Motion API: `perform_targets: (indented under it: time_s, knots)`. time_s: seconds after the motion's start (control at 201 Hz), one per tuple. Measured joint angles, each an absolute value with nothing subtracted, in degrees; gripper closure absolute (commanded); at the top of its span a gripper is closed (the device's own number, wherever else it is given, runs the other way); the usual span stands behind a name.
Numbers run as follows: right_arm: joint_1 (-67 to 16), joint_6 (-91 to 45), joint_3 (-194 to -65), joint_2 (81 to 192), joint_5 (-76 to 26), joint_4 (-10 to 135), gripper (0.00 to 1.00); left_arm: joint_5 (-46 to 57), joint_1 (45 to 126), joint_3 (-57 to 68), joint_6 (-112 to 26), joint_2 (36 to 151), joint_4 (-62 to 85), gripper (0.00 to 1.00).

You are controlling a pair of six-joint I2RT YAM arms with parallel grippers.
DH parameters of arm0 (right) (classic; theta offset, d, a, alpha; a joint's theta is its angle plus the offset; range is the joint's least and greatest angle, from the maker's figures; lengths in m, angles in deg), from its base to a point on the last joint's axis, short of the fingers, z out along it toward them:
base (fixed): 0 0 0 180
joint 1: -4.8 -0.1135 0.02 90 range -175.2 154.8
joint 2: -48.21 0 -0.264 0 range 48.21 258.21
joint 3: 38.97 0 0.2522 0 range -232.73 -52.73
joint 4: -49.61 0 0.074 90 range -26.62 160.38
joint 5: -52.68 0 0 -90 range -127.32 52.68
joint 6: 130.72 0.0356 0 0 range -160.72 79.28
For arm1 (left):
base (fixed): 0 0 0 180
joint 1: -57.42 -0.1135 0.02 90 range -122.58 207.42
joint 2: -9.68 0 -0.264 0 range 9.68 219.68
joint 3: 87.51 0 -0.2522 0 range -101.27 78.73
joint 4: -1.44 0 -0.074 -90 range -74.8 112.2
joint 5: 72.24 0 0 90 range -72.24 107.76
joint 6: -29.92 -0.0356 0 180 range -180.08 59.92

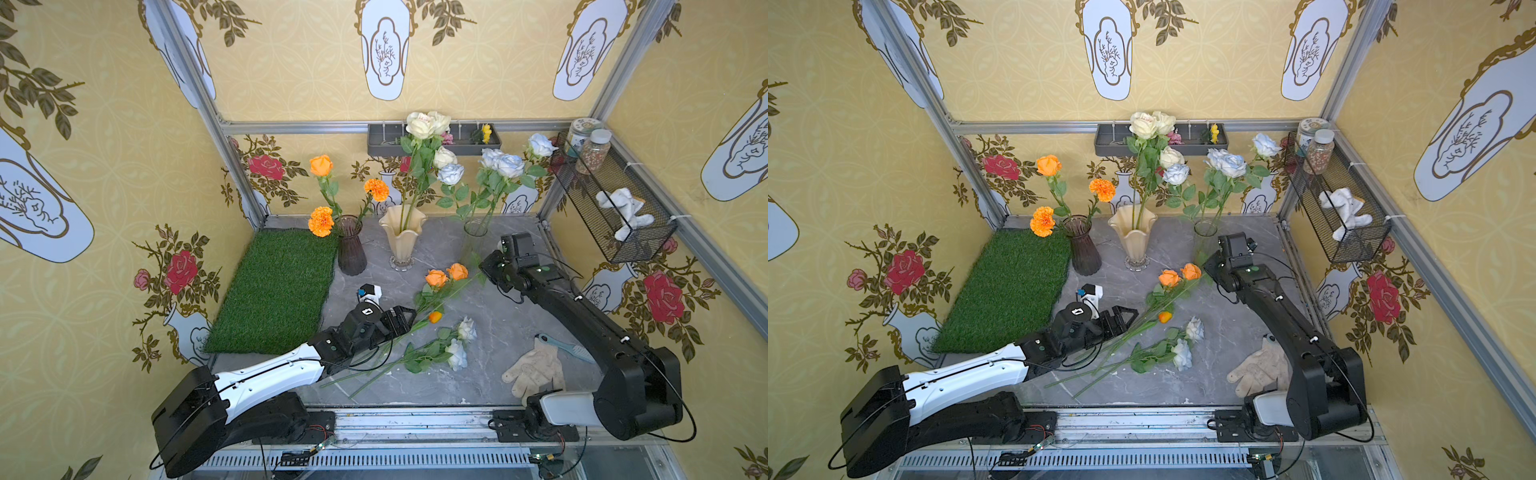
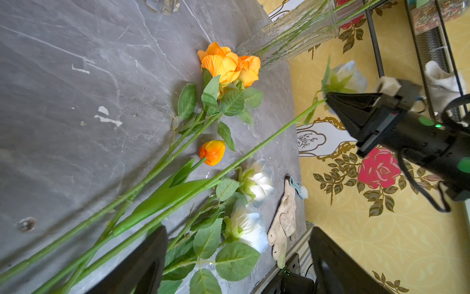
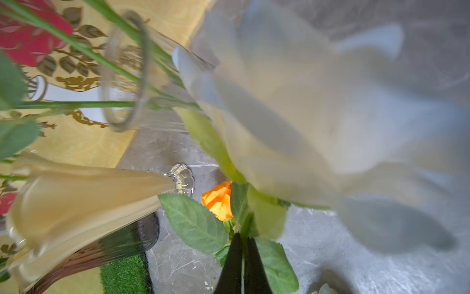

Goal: Arrange the flowers in different vases according to their colors
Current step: Pick up the flower at the center of the board, then insert the flower into the vase.

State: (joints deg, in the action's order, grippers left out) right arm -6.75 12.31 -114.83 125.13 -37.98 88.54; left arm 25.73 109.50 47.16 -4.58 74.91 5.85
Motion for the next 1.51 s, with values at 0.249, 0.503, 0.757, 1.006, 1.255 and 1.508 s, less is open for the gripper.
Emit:
perform_targets:
  time_s: [0.249,0.503,0.757,1.006,1.255,1.508]
  knots:
    - [-5.33,-0.50,-124.52,119.30,-42.77,94.58,1.00,25.71,109.50,47.29,-4.58,74.98,5.83,0.11]
    - [-4.83,-12.34,-137.63,117.57,-49.35,96.70,1.00,25.71,109.50,47.29,-4.58,74.98,5.83,0.12]
    - [-4.78,-21.04,-147.29,118.16,-55.23,95.97,1.00,25.69,109.50,47.29,-4.58,75.06,5.83,0.13]
    - [-4.80,-24.52,-155.62,120.41,-58.86,92.17,1.00,25.64,109.56,47.29,-4.58,75.06,5.83,0.13]
    - [-4.85,-28.85,-164.60,126.38,-60.23,86.64,1.00,25.51,109.56,47.29,-4.58,75.28,5.83,0.13]
    - [-5.24,-35.29,-170.77,133.70,-61.13,76.78,1.00,25.49,109.54,46.94,-4.58,75.98,5.83,0.13]
